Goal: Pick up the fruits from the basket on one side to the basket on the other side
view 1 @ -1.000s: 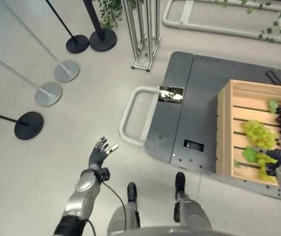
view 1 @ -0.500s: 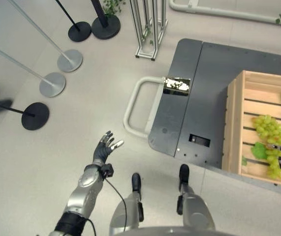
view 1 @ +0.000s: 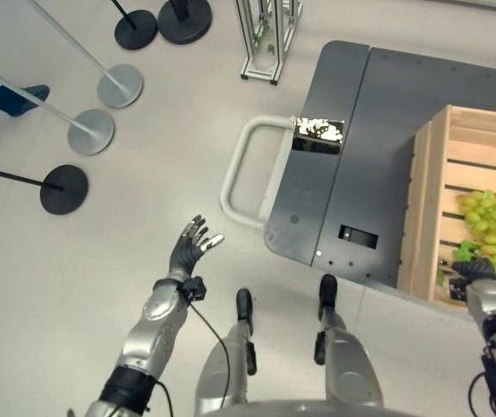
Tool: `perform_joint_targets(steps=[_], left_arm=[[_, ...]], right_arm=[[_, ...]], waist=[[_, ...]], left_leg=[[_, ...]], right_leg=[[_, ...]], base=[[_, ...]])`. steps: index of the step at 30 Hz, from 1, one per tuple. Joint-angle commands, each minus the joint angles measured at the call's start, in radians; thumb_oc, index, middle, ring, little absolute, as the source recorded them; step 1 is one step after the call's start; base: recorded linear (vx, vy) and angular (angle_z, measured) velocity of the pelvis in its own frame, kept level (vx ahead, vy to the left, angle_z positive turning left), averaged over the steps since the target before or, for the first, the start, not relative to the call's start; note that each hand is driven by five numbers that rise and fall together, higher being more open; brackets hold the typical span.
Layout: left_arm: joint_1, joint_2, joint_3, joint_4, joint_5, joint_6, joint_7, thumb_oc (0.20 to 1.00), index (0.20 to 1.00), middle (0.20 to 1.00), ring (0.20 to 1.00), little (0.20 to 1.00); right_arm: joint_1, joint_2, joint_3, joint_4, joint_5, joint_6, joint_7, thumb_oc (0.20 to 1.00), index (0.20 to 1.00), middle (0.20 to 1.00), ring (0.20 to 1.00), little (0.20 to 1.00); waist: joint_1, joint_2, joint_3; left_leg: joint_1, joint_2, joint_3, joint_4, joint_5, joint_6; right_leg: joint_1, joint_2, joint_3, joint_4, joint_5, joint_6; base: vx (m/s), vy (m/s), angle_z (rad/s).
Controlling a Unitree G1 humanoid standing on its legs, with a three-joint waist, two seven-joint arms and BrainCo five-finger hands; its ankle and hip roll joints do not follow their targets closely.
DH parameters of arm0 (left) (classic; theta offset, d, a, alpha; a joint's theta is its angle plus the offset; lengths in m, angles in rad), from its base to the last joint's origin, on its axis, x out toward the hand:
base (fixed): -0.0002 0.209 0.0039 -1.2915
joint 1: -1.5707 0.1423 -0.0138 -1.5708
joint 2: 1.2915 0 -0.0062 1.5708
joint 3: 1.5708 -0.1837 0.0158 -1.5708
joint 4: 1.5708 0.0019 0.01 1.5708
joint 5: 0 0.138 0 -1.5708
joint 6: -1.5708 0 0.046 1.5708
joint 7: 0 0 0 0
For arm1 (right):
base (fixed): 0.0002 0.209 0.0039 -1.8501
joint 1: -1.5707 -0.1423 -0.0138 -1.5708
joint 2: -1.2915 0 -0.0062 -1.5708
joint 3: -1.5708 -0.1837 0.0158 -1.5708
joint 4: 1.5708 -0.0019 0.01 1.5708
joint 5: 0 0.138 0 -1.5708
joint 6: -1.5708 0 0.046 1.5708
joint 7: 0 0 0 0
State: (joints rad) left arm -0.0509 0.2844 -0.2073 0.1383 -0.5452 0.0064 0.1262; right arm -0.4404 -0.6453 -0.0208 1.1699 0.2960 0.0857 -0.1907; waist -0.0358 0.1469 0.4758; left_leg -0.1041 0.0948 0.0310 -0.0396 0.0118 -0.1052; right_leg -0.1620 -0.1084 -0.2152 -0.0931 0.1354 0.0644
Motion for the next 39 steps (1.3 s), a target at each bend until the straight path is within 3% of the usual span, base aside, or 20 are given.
perform_joint_targets(steps=[1,11,24,27,29,31,32,34,36,39], left_arm=[[-0.032,-0.009,-0.038,-0.046,-0.029,-0.056,0.003,1.000,1.000,1.000,1.000,1.000],[-0.033,-0.002,-0.026,-0.063,-0.027,-0.068,0.013,1.000,1.000,1.000,1.000,1.000],[-0.034,-0.002,0.069,-0.014,0.006,-0.052,0.027,1.000,1.000,1.000,1.000,1.000],[-0.028,0.004,0.084,-0.009,0.010,-0.045,0.022,1.000,1.000,1.000,1.000,1.000],[-0.032,0.009,0.092,0.001,0.018,-0.035,0.013,1.000,1.000,1.000,1.000,1.000],[-0.028,0.003,0.089,0.006,0.024,-0.031,-0.004,1.000,1.000,1.000,1.000,1.000],[-0.028,0.004,0.089,0.006,0.024,-0.031,-0.004,1.000,1.000,1.000,1.000,1.000],[-0.030,-0.003,0.087,0.016,0.034,-0.031,-0.015,1.000,1.000,1.000,1.000,1.000],[-0.021,-0.001,0.088,0.019,0.045,-0.026,-0.022,1.000,1.000,1.000,1.000,1.000],[-0.009,0.007,0.085,0.017,0.050,-0.022,-0.025,1.000,1.000,1.000,1.000,1.000]], right_arm=[[-0.058,0.035,0.094,0.068,0.008,-0.002,-0.011,1.000,1.000,1.000,1.000,1.000],[-0.075,0.005,0.088,0.057,-0.003,-0.005,-0.034,1.000,1.000,1.000,1.000,1.000],[0.215,0.025,-0.093,-0.464,-0.013,-0.059,-0.081,1.000,1.000,1.000,1.000,1.000],[0.263,0.052,-0.126,-0.550,-0.010,-0.068,-0.080,1.000,1.000,1.000,1.000,1.000],[0.300,0.069,-0.148,-0.618,-0.003,-0.085,-0.076,1.000,1.000,1.000,1.000,1.000],[0.324,0.077,-0.160,-0.665,-0.004,-0.086,-0.057,1.000,1.000,1.000,1.000,1.000],[0.325,0.079,-0.161,-0.667,-0.005,-0.085,-0.057,1.000,1.000,1.000,1.000,1.000],[0.322,0.105,-0.146,-0.685,-0.007,-0.093,-0.034,1.000,1.000,1.000,1.000,1.000],[0.327,0.119,-0.142,-0.711,-0.008,-0.093,-0.019,1.000,1.000,1.000,1.000,1.000],[0.338,0.144,-0.133,-0.726,-0.009,-0.093,-0.020,1.000,1.000,1.000,1.000,1.000]], waist=[[0.015,-0.033,0.004],[0.015,-0.029,0.030],[-0.029,-0.103,0.009],[-0.029,-0.127,-0.005],[-0.021,-0.160,-0.011],[-0.022,-0.175,-0.021],[-0.023,-0.176,-0.021],[-0.017,-0.195,-0.048],[-0.023,-0.200,-0.078],[-0.022,-0.210,-0.104]], left_leg=[[-0.115,-0.027,-0.018,0.021,0.050,-0.015],[-0.138,-0.035,-0.006,0.021,0.057,-0.014],[-0.118,0.001,-0.001,0.033,0.048,-0.027],[-0.113,0.022,-0.011,0.050,0.044,-0.036],[-0.122,0.041,-0.037,0.074,0.052,-0.054],[-0.110,-0.013,-0.075,0.124,-0.017,-0.031],[-0.116,-0.016,-0.076,0.127,-0.014,-0.029],[-0.107,-0.190,-0.131,0.158,-0.107,0.052],[-0.093,-0.196,-0.111,0.159,-0.113,0.074],[-0.055,-0.171,-0.102,0.111,-0.088,0.076]], right_leg=[[0.023,-0.039,-0.038,0.084,-0.234,0.058],[-0.010,-0.046,-0.032,0.090,-0.222,0.061],[0.008,-0.017,-0.029,0.095,-0.239,0.049],[0.025,0.005,-0.030,0.088,-0.246,0.040],[0.039,0.021,-0.036,0.086,-0.256,0.032],[0.046,0.010,-0.043,0.090,-0.256,0.030],[0.043,0.008,-0.045,0.090,-0.251,0.032],[0.029,0.016,-0.014,0.120,-0.240,0.022],[0.023,0.029,0.007,0.143,-0.243,0.030],[0.021,0.035,0.009,0.179,-0.243,0.049]], base=[[-0.05,0.018,0.00],[-0.02,0.009,0.00],[-0.01,-0.036,-0.03],[-0.02,-0.130,0.00],[-0.03,-0.156,-0.01],[-0.02,-0.035,0.05],[-0.01,0.002,0.10],[-0.02,0.037,0.01],[0.04,0.107,-0.36],[0.07,0.091,-0.17]])
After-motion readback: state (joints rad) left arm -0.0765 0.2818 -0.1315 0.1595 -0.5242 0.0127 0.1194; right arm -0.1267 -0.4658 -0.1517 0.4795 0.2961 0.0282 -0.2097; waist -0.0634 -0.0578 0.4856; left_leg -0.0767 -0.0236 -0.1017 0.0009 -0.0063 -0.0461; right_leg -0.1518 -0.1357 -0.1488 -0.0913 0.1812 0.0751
